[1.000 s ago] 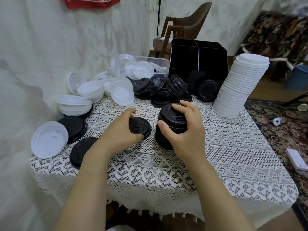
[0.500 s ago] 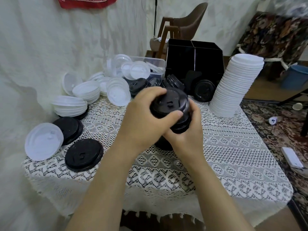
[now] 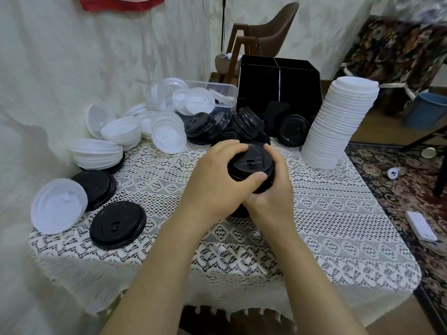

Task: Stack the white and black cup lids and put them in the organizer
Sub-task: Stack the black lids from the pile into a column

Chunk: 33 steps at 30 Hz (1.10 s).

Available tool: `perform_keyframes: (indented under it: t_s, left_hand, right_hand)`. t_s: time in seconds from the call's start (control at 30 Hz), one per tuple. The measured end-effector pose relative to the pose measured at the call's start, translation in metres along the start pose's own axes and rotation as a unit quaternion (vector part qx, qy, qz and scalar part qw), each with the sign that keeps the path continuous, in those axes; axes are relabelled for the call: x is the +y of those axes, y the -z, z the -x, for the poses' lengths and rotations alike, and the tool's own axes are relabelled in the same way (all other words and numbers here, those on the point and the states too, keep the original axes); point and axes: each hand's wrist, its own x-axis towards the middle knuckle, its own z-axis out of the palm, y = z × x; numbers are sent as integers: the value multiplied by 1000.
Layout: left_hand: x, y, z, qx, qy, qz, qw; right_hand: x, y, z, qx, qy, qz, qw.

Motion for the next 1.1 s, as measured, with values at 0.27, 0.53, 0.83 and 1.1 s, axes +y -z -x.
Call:
perform_keyframes:
  t_s: [0.27,0.53,0.83,1.1]
  left_hand:
    - [-2,1,1,-26,20,-12,999]
    - [0,3,3,-30,50,-4,998]
    - [-15,24,12,-100,76,-42,991]
    - [-35,30,37,-72,129,-257,955]
  right_hand:
    - [-3,-1,-1,-9,32,40,999]
    - [-9,-2,-9,-17,124,171,977]
    - [-4,-7,-8,14,128,169,977]
    - [-5,-8,-8,24,128,166,977]
